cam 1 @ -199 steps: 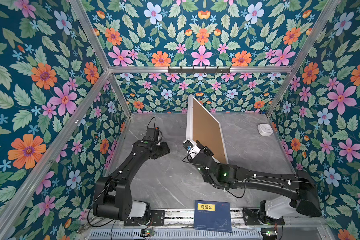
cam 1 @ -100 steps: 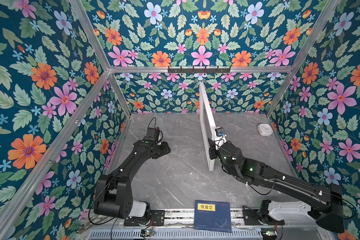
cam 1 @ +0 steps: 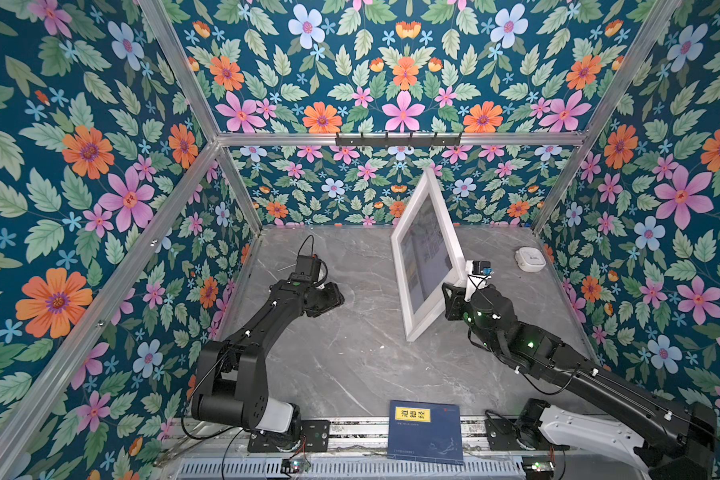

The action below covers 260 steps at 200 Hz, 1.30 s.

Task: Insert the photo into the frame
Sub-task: 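Tip the frame over with the right gripper so the photo faces up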

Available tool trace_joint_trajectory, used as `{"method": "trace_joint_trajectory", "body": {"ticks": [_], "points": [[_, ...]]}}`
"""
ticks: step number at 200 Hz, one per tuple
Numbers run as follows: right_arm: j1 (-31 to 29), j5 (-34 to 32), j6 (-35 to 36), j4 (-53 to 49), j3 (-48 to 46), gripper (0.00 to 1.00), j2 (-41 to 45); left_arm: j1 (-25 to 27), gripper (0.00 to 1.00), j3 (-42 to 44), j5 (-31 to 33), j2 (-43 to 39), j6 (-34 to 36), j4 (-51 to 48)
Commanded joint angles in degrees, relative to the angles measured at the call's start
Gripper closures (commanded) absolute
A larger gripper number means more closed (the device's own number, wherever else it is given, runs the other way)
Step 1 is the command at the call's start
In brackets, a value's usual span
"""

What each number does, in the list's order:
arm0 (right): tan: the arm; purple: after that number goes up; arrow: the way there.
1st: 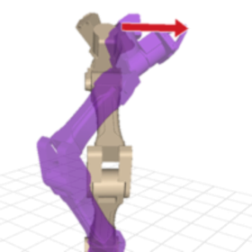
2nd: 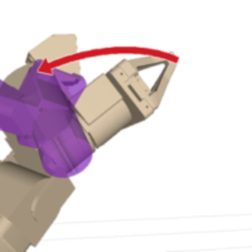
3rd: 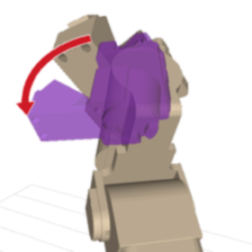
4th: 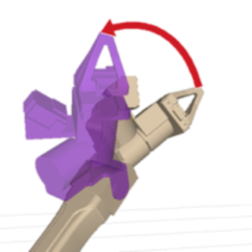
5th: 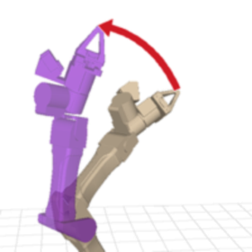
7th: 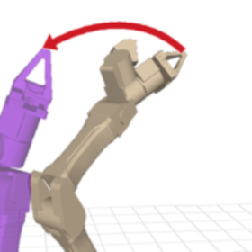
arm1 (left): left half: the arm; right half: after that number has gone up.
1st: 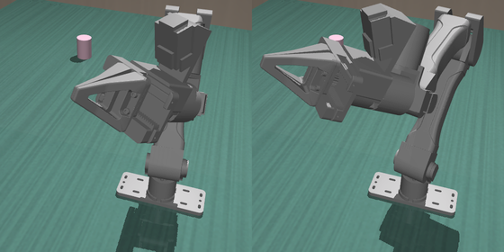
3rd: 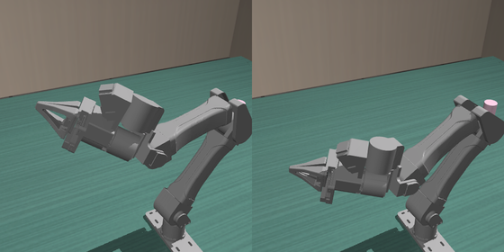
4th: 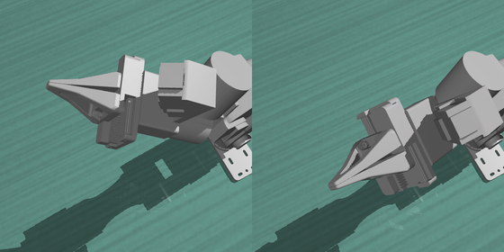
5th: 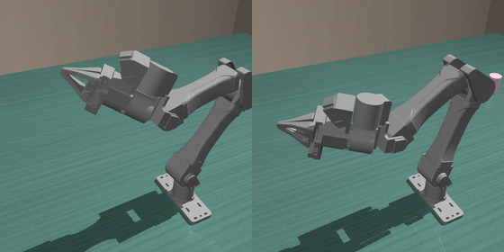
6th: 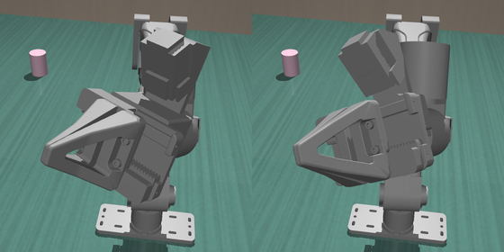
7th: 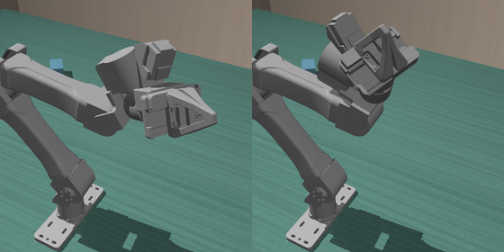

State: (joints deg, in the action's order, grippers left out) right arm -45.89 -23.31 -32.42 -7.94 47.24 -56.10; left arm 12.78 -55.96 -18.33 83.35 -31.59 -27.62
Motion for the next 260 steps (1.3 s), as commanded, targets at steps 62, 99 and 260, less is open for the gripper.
{"method": "trace_joint_trajectory", "body": {"ticks": [62, 99, 260], "points": [[8.70, 20.49, -12.14, 1.88, -4.29, 1.00, 0.94, 0.73, 0.39, 3.32, -5.04, 0.54, -2.50, 6.63], [9.57, 21.91, -17.11, 1.63, -6.62, 1.00, 1.75, 1.33, 0.38, 3.41, -3.74, 0.94, -2.64, 7.05], [11.94, 28.63, -29.80, 6.00, -20.54, 1.00, -1.95, 3.04, 0.38, 5.60, -2.73, 3.57, -3.65, 10.21]]}}
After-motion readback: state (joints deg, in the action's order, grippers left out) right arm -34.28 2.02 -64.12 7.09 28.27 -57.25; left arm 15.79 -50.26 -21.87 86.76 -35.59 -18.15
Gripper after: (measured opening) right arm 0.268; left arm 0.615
